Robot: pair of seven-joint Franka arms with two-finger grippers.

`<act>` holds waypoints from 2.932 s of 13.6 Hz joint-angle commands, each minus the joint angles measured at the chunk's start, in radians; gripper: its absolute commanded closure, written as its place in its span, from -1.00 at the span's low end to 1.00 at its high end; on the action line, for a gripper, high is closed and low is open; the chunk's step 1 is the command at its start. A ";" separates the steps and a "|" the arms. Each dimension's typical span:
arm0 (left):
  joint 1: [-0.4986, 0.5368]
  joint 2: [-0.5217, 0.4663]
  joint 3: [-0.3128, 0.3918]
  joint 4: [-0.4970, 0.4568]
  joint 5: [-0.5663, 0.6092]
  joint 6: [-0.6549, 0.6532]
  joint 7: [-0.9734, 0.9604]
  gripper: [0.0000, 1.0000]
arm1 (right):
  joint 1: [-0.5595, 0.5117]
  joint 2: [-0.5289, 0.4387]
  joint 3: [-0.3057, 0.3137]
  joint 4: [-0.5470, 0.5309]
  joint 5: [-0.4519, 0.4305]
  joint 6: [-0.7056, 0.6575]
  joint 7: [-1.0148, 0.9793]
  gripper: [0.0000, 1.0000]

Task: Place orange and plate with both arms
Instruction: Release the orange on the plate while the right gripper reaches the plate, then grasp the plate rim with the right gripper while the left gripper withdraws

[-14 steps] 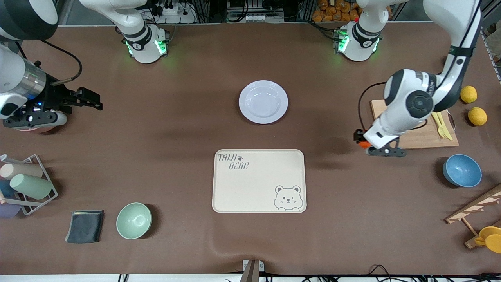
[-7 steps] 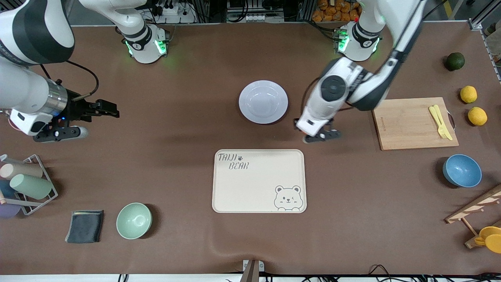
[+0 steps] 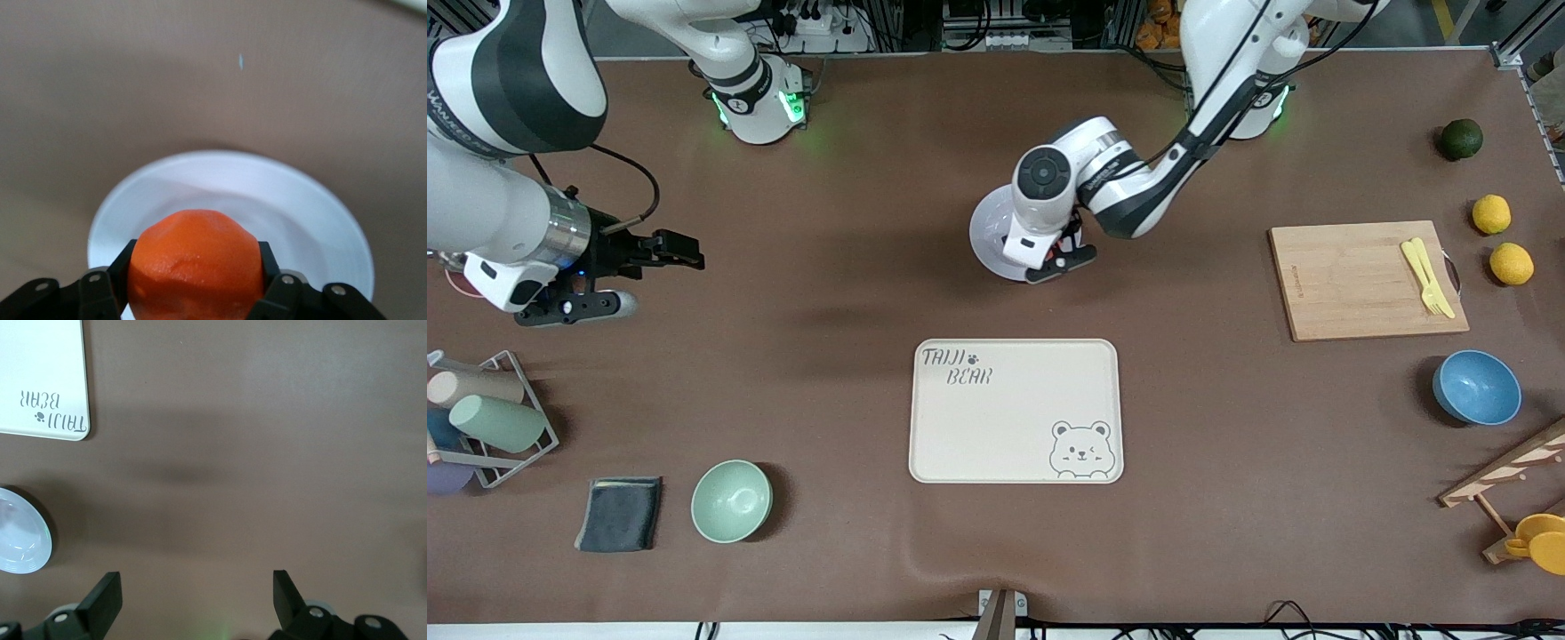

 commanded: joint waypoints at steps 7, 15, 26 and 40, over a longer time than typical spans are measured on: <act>-0.054 0.131 0.008 0.069 0.003 -0.013 -0.105 -0.53 | 0.000 -0.005 -0.002 -0.222 0.260 0.125 -0.009 -1.00; 0.030 -0.047 0.006 0.074 0.005 -0.091 -0.173 -1.00 | -0.024 0.046 -0.004 -0.359 0.489 0.154 -0.199 -1.00; 0.400 -0.259 0.006 0.479 0.011 -0.539 0.390 -1.00 | 0.265 0.119 -0.002 -0.702 1.025 0.541 -0.502 -1.00; 0.323 -0.527 0.525 0.478 -0.129 -0.720 1.237 -1.00 | 0.705 0.362 -0.004 -0.621 1.771 0.807 -0.759 -1.00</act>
